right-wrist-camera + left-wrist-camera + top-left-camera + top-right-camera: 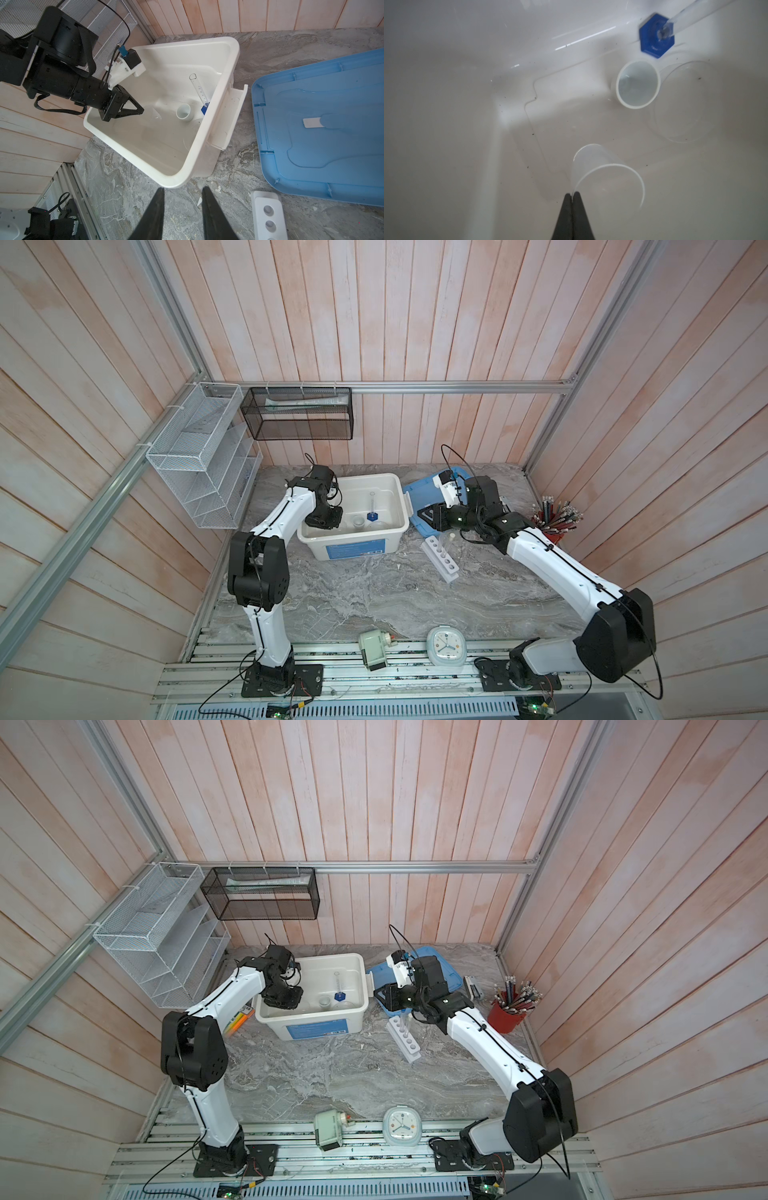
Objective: Organize the chemistry lab equipment
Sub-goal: 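Lower the glass dish onto the bin floor and open the left gripper, then raise the left gripper from the bin while the right moves to the blue lid edge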
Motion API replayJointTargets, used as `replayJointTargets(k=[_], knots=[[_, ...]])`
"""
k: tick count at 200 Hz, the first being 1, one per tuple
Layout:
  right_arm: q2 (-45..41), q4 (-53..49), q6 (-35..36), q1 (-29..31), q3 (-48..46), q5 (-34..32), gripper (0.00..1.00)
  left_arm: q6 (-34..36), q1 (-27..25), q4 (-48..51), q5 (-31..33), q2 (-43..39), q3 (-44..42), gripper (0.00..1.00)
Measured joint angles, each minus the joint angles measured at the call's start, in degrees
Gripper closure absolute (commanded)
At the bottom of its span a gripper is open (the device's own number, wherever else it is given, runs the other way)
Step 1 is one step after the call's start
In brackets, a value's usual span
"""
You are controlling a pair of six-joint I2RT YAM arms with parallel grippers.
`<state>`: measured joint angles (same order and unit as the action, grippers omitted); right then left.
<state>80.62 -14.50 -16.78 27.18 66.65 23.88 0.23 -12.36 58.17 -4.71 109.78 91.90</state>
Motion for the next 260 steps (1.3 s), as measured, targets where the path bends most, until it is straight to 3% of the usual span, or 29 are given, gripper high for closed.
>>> replayJointTargets(k=[119, 157, 223, 260], knots=[[0.0, 0.83, 0.0, -0.35, -0.68, 0.0, 0.67, -0.26, -0.57, -2.34, -1.05, 1.53, -0.83, 1.0], [0.0, 0.87, 0.0, -0.55, -0.81, 0.0, 0.67, 0.57, -0.57, -2.69, -1.11, 1.77, -0.72, 0.85], [0.0, 0.96, -0.02, -0.55, -0.96, -0.02, 0.66, 2.03, -0.57, -2.69, -1.49, 1.77, 0.11, 0.74], [0.0, 0.5, 0.04, -0.81, -0.92, -0.87, 0.62, 3.34, -0.59, -2.62, -1.36, 1.68, 0.94, 0.52]])
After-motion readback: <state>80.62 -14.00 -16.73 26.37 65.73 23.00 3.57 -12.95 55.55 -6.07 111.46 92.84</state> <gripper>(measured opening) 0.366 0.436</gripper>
